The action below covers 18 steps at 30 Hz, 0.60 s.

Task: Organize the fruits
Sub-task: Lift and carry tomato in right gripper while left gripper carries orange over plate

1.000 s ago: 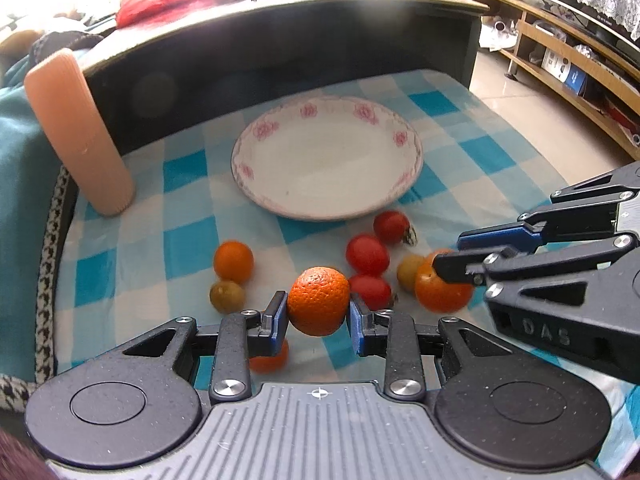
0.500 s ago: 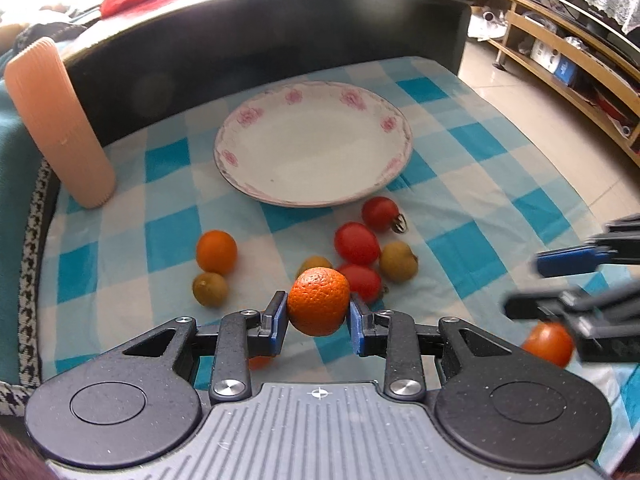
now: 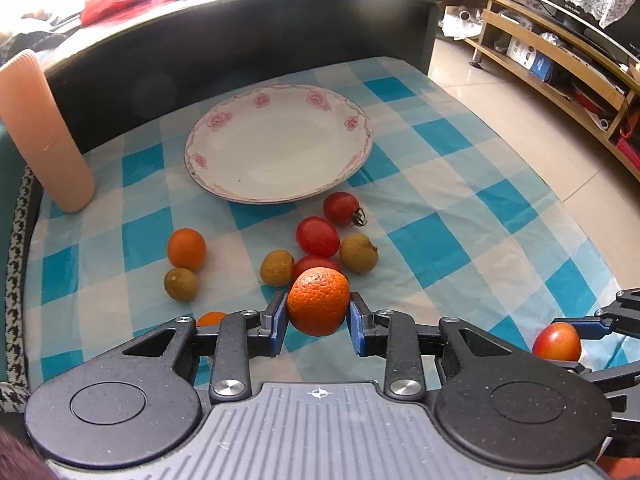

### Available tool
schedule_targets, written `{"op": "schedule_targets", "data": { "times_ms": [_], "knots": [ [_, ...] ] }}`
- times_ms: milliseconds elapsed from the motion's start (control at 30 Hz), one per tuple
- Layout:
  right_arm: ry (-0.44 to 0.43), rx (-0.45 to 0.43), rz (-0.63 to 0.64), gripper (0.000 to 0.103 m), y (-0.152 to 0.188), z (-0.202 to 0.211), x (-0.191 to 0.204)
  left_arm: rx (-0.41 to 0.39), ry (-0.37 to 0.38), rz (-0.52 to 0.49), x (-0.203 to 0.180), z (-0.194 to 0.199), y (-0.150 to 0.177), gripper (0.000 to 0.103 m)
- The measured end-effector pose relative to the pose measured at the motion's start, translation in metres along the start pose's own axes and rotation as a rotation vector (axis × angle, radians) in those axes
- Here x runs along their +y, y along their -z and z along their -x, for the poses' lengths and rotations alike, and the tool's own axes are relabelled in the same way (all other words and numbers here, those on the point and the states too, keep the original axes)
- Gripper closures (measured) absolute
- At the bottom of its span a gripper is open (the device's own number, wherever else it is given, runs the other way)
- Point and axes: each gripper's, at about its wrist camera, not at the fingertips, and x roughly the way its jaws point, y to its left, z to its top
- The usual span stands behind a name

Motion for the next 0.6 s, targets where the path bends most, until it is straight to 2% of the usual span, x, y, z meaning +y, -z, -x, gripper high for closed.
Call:
{"op": "schedule_targets", "data": {
  "times_ms": [167,400,600],
  "knots": [
    [-0.009,-0.062,0.012,0.046,-0.021,0.006,0.010,-0.013,-0.014,-0.008,-0.001,0.001,-0.006,0.064],
    [0.023,-0.190,0.088,0.046,-0.091,0.003,0.027,-0.035,-0.063,-0.005,0.003,-0.003,-0.023,0.064],
    [0.053,-0.235,0.139,0.046,-0.132,-0.014,0.038,-0.057,-0.099,-0.012,0.010,-0.011,-0.046,0.064]
  ]
}}
